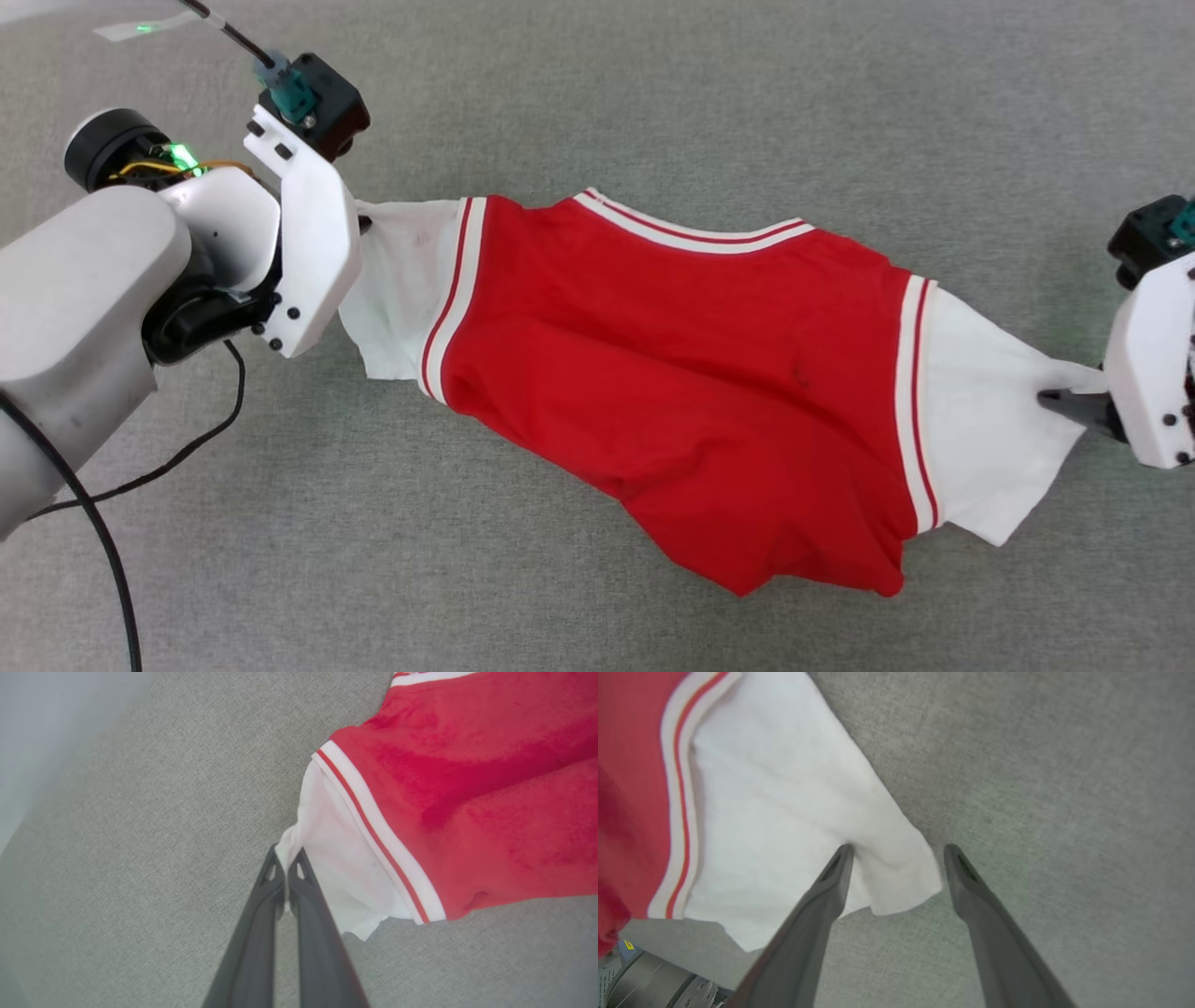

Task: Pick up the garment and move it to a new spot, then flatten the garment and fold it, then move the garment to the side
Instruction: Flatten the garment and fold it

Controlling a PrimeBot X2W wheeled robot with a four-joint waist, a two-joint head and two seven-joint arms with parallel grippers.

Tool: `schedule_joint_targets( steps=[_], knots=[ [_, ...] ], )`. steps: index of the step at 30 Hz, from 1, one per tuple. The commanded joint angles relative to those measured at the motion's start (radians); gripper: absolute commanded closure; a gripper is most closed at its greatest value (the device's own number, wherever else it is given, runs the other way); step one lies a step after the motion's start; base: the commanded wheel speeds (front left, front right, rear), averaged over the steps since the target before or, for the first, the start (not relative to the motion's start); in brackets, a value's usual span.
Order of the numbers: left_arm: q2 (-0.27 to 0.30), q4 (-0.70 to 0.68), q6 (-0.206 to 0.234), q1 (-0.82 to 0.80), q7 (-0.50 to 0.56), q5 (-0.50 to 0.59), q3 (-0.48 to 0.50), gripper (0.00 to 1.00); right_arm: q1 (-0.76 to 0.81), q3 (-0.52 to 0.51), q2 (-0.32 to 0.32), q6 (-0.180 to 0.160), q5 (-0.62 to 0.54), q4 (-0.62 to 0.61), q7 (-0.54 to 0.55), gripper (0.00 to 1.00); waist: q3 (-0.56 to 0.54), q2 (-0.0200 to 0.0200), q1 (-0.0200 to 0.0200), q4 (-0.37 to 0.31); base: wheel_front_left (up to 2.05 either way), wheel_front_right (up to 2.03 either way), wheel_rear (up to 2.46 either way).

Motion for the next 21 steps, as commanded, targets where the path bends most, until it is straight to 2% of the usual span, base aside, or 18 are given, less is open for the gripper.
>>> schedule_joint_targets(
  steps=[1,9,10,11,17,21],
  knots=[
    [-0.004,0.0,0.0,-0.011,-0.003,0.003,-0.001,1.0,-0.01,0.003,0.01,-0.001,0.002,0.012,-0.005,0.0,0.013,0.0,-0.0001,0.01,0.0,0.0,0.0],
    [-0.008,0.009,0.0,-0.008,-0.022,0.0,-0.012,1.0,0.057,0.105,0.043,-0.001,0.007,0.099,-0.061,0.0,0.033,0.0,-0.0001,0.021,0.0,0.0,0.0],
    [-0.006,0.01,0.0,-0.004,-0.024,-0.001,-0.013,1.0,0.055,0.11,0.045,-0.001,0.008,0.098,-0.079,0.12,0.031,0.0,-0.0001,0.018,0.0,0.0,0.0],
    [-0.005,0.013,0.0,0.001,-0.026,-0.003,-0.015,1.0,0.049,0.112,0.046,-0.001,0.013,0.092,-0.102,1.0,0.026,0.0,-0.0001,0.015,0.0,0.0,0.0],
    [-0.003,0.024,0.0,0.011,-0.07,0.001,-0.019,1.0,-0.027,0.097,0.011,-0.001,0.017,0.065,-0.209,1.0,-0.039,0.0,-0.0001,-0.006,0.0,0.0,0.0],
    [0.0,0.028,0.0,0.0,-0.14,0.01,-0.018,1.0,-0.051,0.089,-0.021,-0.001,0.017,0.027,-0.283,1.0,-0.1,0.0,-0.0001,-0.016,0.0,0.0,0.0]
  ],
)
